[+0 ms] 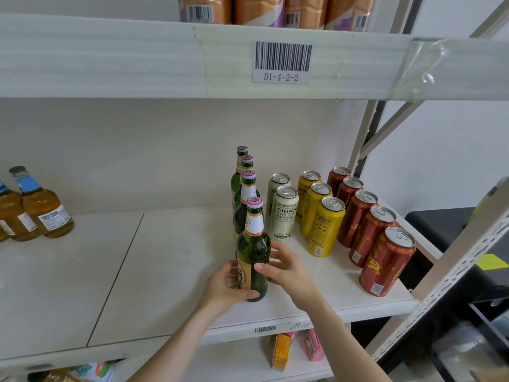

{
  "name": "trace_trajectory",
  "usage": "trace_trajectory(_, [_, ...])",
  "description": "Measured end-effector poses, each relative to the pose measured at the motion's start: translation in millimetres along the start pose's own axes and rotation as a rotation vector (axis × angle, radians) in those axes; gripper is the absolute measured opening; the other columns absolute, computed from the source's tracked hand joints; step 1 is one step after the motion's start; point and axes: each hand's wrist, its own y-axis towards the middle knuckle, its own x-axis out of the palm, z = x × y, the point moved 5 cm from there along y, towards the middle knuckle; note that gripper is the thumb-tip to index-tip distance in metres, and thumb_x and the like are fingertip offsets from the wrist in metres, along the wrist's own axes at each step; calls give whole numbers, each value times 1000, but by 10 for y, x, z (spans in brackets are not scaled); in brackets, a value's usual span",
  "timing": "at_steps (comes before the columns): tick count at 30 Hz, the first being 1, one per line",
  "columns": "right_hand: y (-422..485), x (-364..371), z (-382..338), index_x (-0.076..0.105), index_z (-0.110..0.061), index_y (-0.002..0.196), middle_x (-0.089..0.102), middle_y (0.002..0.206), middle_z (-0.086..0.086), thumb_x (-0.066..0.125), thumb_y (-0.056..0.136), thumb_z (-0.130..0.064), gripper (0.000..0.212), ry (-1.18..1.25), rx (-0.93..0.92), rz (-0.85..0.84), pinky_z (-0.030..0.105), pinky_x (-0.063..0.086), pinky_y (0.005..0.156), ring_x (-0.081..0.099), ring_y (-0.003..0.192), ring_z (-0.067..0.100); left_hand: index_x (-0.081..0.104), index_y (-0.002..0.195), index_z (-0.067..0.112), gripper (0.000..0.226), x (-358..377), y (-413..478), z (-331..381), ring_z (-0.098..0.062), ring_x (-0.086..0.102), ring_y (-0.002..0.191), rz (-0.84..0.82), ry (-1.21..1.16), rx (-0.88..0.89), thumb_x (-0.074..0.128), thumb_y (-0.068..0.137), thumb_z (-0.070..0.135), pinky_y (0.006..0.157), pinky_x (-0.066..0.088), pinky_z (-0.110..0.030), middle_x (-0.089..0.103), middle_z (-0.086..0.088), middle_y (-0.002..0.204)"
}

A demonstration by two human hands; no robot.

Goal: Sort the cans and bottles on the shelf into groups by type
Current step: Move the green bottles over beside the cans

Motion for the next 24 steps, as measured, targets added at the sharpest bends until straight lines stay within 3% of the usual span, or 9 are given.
trace_trajectory(4, [48, 5, 4, 63, -42, 114, 67, 117, 0, 88, 61, -44, 59, 4, 2, 4, 46, 57, 90, 65, 109, 22, 66, 104, 29, 79, -16, 40, 5, -9, 69, 95, 4, 17, 1, 95, 31, 36, 83, 58, -30, 75, 6, 98])
trace_trajectory(13, [114, 6, -31, 61, -42, 118, 64, 120, 2, 86, 61, -48, 64, -25, 11, 21, 47, 56, 92, 63, 111, 22, 64, 106, 32, 79, -48, 75, 76, -4, 67, 96, 3, 66, -18, 93, 33, 40, 77, 55, -19, 73, 10, 101])
trace_trajectory(20, [144, 8, -44, 59, -35, 123, 63, 122, 5, 86, 58, -49, 72, -29, 26, 24, 50, 53, 95, 61, 114, 25, 64, 109, 30, 83, -59, 108, 122, -12, 66, 101, -8, 75, -15, 91, 32, 39, 90, 57, -36, 72, 7, 106])
trace_trajectory(24, [122, 7, -42, 58, -35, 125, 63, 122, 3, 84, 57, -52, 74, -40, 23, 44, 48, 53, 96, 61, 114, 22, 63, 112, 29, 84, -52, 99, 119, -13, 65, 103, -6, 94, -11, 91, 33, 42, 91, 56, -36, 71, 7, 107])
